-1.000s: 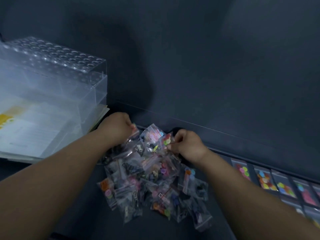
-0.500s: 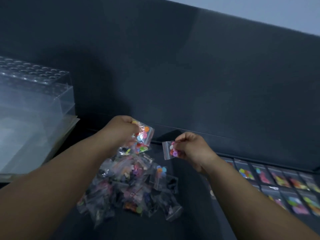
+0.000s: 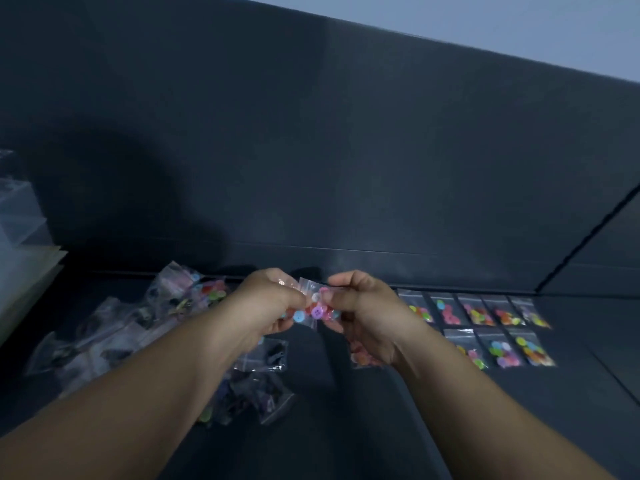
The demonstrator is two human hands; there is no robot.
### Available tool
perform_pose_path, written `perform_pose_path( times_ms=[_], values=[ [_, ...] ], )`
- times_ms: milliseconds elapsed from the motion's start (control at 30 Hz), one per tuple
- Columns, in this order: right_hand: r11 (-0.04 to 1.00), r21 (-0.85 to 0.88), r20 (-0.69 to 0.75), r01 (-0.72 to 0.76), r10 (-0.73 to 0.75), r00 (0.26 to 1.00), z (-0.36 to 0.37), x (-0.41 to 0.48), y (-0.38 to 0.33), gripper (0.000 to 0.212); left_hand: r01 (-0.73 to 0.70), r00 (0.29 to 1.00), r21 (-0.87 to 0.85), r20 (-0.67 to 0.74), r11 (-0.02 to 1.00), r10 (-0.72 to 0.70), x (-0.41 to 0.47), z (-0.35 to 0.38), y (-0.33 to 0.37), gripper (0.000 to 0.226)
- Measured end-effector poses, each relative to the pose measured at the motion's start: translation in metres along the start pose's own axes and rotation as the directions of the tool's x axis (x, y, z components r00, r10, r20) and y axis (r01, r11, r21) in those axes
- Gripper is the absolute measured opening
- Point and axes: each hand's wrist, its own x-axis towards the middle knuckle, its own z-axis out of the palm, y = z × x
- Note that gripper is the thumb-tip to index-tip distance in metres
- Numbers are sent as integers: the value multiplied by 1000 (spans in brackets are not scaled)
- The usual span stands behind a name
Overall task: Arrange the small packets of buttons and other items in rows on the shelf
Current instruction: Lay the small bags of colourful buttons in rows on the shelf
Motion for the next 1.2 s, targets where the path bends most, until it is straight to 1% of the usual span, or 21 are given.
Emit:
perform_pose_path(
  times_ms=[67, 133, 167, 200, 267, 333, 400, 500, 600, 667, 767, 833, 933, 1067, 1200],
  values=[
    [992, -119, 42, -32, 37, 998, -10, -6, 1, 9, -66, 998, 88, 6, 994, 66, 0, 6, 0, 21],
    [983, -179, 61, -48, 59, 996, -21, -7, 4, 18, -107, 994, 128, 26, 986, 104, -1, 12, 3, 22],
    [983, -176, 73, -54, 68, 995, -25, -9, 5, 23, -111, 994, 122, 34, 986, 107, -2, 16, 4, 22],
    [985, -158, 92, -63, 78, 993, -29, -10, 6, 24, -106, 994, 106, 40, 989, 103, -3, 19, 5, 22],
    [986, -139, 124, -89, 106, 987, -35, -13, 6, 15, -107, 994, 100, 46, 989, 103, -5, 25, 5, 22],
    [983, -151, 126, -104, 123, 984, -40, -16, 5, 6, -113, 992, 123, 66, 986, 106, -6, 30, 5, 23],
    [983, -156, 122, -94, 113, 986, -45, -17, 6, 6, -111, 991, 114, 87, 987, 101, -8, 37, 5, 24],
    [985, -164, 96, -46, 62, 993, -54, -22, 3, 13, -111, 990, 56, 93, 992, 106, -11, 50, 7, 20],
    [996, -94, 75, 1, 6, 997, -71, -29, 2, 16, -86, 990, -53, 104, 995, 91, -15, 68, 9, 12],
    [996, -85, 51, 9, -4, 999, -84, -35, 5, 19, -53, 989, -96, 135, 994, 65, -18, 85, 10, 11],
    [998, -56, -35, 21, -23, 999, -110, -47, 10, 23, -37, 976, -50, 214, 998, 47, -23, 118, 9, 19],
    [999, 21, -100, 32, -30, 995, -132, -55, 10, 24, -31, 970, -10, 243, 999, 32, -28, 142, 5, 30],
    [992, 114, -101, 46, -34, 994, -167, -69, 10, 17, 2, 959, 7, 283, 1000, -4, -35, 181, 0, 30],
    [994, 103, -116, 47, -35, 993, -215, -88, 10, 21, -26, 966, 80, 259, 996, 5, -41, 233, -5, 32],
    [997, 74, -163, 21, -9, 987, -268, -100, 13, 21, -37, 968, 94, 249, 995, 12, -44, 275, -7, 36]
  ],
)
